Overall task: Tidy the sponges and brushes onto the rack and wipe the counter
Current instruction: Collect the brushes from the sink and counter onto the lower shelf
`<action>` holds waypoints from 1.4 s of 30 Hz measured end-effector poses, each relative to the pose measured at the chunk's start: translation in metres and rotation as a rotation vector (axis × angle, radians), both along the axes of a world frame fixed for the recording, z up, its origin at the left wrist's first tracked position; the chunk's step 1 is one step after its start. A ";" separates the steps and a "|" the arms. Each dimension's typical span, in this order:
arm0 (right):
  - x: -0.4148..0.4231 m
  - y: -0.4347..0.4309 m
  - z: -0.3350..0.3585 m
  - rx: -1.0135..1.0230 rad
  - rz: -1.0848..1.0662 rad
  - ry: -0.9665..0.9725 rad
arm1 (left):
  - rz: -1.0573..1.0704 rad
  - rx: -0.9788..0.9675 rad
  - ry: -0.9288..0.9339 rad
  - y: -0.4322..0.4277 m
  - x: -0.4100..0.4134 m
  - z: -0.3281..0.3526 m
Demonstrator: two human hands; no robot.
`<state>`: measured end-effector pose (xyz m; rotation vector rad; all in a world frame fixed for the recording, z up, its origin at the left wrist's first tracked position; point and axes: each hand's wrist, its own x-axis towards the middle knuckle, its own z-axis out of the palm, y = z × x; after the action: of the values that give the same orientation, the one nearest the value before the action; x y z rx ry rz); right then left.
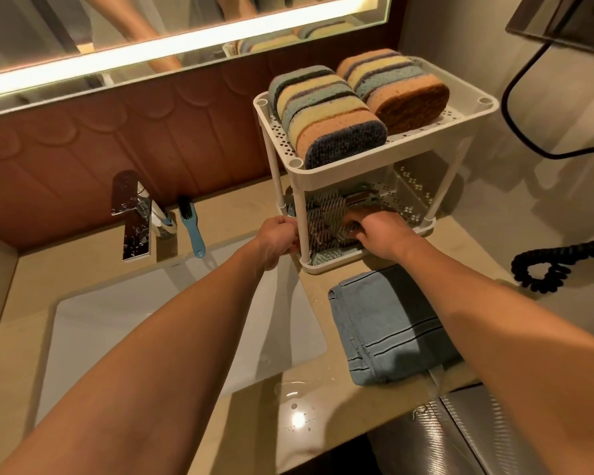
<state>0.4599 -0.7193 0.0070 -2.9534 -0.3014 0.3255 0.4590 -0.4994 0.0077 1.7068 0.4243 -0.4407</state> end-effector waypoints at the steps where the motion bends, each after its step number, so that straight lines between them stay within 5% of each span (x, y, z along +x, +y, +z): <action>1: -0.001 -0.004 -0.002 -0.014 -0.014 0.011 | 0.004 -0.002 0.002 0.001 -0.002 0.001; 23: -0.074 0.051 0.030 0.062 0.083 -0.071 | -0.049 0.058 -0.073 0.041 -0.070 0.015; 42: -0.087 0.173 0.001 0.101 0.278 -0.047 | 0.125 0.094 -0.082 0.137 -0.119 -0.007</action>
<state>0.3730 -0.5465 0.0082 -2.8222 -0.7151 0.2654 0.3398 -0.3628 0.0012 1.7706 0.4955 -0.2625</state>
